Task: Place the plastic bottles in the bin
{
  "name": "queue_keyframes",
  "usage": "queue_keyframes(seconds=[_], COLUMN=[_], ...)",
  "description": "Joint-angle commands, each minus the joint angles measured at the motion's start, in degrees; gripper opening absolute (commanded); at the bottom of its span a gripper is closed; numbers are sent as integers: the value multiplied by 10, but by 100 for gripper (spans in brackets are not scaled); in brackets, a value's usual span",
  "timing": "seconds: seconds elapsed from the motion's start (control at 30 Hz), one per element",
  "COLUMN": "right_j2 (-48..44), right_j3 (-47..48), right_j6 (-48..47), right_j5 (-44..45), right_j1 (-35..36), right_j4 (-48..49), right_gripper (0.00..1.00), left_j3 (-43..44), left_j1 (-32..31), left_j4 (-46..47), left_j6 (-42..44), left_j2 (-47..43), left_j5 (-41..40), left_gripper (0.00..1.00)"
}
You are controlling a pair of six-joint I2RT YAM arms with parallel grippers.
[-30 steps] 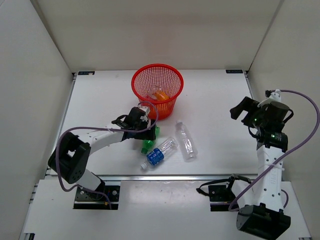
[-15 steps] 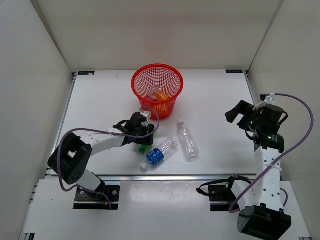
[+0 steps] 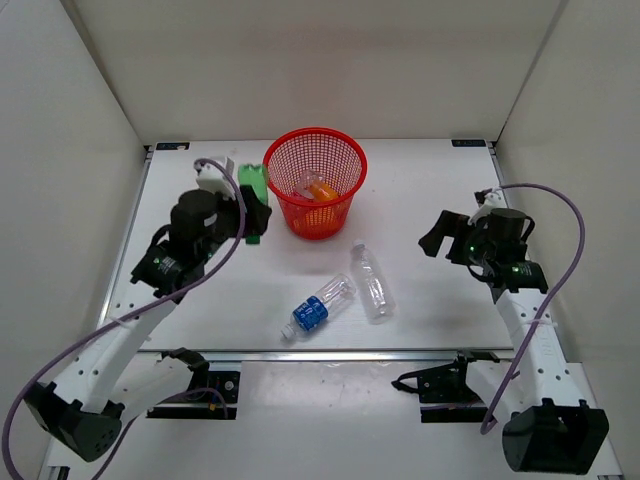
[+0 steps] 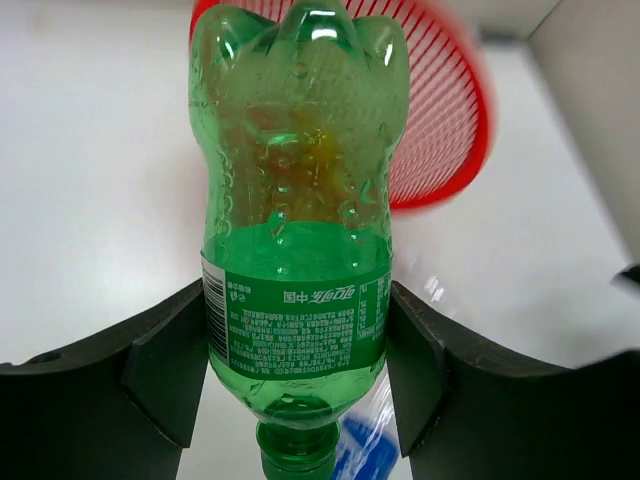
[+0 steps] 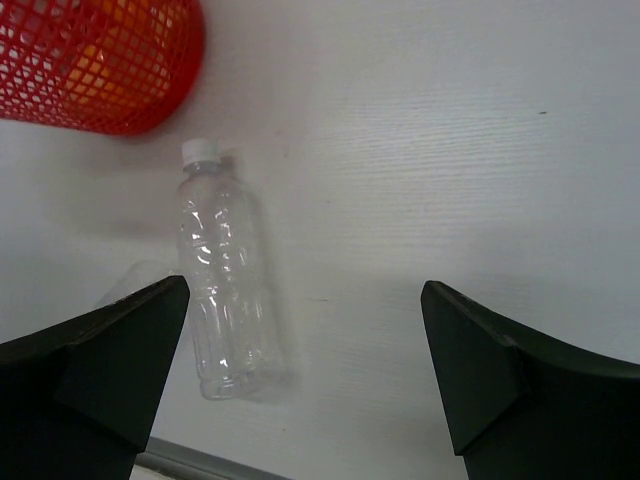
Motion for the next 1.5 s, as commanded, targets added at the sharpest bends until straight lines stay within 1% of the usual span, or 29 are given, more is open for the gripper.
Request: queue_keyframes(seconds=[0.0, 0.03, 0.1, 0.17, 0.23, 0.27, 0.33, 0.37, 0.4, 0.43, 0.47, 0.5, 0.53, 0.6, 0.63, 0.7, 0.8, 0.83, 0.87, 0.93, 0.97, 1.0, 1.07, 1.13, 1.17, 1.27, 1.33, 1.4, 1.47], right_j2=[5, 7, 10, 15, 29, 44, 68, 76, 94, 109, 110, 127, 136, 165, 178, 214, 285, 298, 322, 349, 360, 376, 386, 376, 368, 304, 265, 234, 219], right_j3=[-11, -15, -28, -42, -48, -44, -45, -47, -51, -50, -44, -43, -44, -32, -30, -13, 13, 20, 23, 41, 48, 49, 57, 71, 85, 138, 175, 226, 273], right_j6=[-13, -11, -14, -19, -20, -17, -15, -11, -13, -8, -7, -13, -16, -31, -36, -51, -68, -73, -72, -65, -58, -60, -52, -51, -50, -68, -67, -75, -83], right_j5=[23, 19, 21, 13, 39, 55, 90, 93, 96, 98, 96, 94, 98, 97, 114, 123, 142, 155, 169, 173, 171, 164, 169, 184, 204, 225, 208, 169, 133], right_j1=[31, 35, 68, 98, 156, 184, 223, 242, 248, 253, 255, 254, 257, 263, 276, 290, 317, 327, 327, 327, 325, 324, 326, 322, 317, 288, 262, 234, 228], right_j4=[37, 40, 63, 84, 89, 88, 87, 93, 92, 92, 95, 98, 98, 104, 106, 105, 110, 111, 110, 104, 105, 105, 103, 97, 82, 58, 57, 78, 98], right_gripper=[99, 99, 99, 99, 100, 99, 99, 99, 99, 99, 99, 99, 99, 99, 99, 99, 99, 98, 95, 90, 84, 76, 55, 38, 35, 31, 32, 35, 33], left_j3=[63, 86, 132, 160, 198, 228, 269, 275, 307, 330, 331, 323, 295, 257, 238, 213, 137, 120, 88, 34, 10, -21, -93, -140, -165, -210, -239, -250, -254], left_j1=[-13, -18, -17, -5, 4, 4, -11, -13, -15, -6, 2, 6, 6, -1, -9, -23, -34, -35, -42, -62, -60, -53, -30, -31, -32, -13, 7, 28, 38], left_j4=[55, 95, 139, 193, 206, 208, 234, 235, 220, 201, 195, 205, 222, 235, 236, 213, 182, 168, 150, 106, 74, 42, 1, -35, -45, -83, -88, -91, -83], left_j6=[44, 49, 61, 61, 66, 74, 102, 107, 108, 101, 81, 76, 67, 72, 81, 88, 68, 59, 49, 46, 37, 36, 12, -4, -19, -62, -83, -89, -83], left_j2=[33, 60, 118, 196, 257, 294, 344, 368, 393, 402, 407, 397, 376, 342, 318, 282, 204, 167, 147, 85, 57, 46, -3, -49, -77, -132, -173, -188, -189], left_j5=[-18, -28, -12, 17, 19, 9, -23, -60, -68, -47, -39, -7, -2, -16, -20, -17, 7, 17, 7, -30, -44, -32, 2, 25, 25, 46, 63, 69, 92], left_gripper=[43, 42, 40, 43, 45, 48, 49, 50, 53, 57, 72, 88, 99, 99, 98, 99, 98, 99, 99, 99, 98, 99, 99, 98, 99, 99, 99, 99, 99])
